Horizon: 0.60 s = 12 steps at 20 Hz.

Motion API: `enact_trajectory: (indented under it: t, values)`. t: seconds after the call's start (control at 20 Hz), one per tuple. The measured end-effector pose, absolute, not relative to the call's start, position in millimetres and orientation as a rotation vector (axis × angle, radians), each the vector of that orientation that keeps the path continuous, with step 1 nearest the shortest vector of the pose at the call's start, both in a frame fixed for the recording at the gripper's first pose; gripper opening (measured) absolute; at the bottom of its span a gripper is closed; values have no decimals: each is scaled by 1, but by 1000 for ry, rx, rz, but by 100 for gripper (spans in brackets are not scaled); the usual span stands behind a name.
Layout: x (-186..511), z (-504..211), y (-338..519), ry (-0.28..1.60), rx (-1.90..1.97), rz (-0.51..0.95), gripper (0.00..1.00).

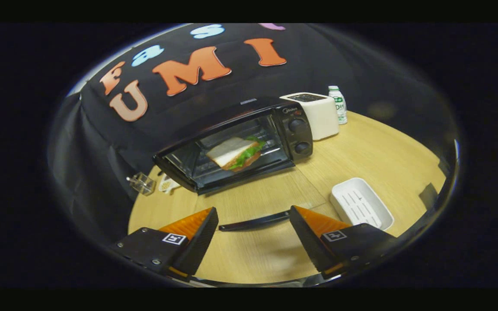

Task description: Open the toaster oven, put the food inside, and close the toaster oven door.

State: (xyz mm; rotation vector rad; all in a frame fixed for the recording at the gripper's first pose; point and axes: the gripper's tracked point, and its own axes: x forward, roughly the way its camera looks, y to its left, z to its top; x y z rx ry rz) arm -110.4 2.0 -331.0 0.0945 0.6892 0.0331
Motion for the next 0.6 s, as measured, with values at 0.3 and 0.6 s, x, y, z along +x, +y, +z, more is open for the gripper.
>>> enact_trajectory:
  t: [0.3,0.6]
  values:
    - [-140,-369,-1,789,-75,43,99]
    - [-123,-387,5,789,-183,52,99]
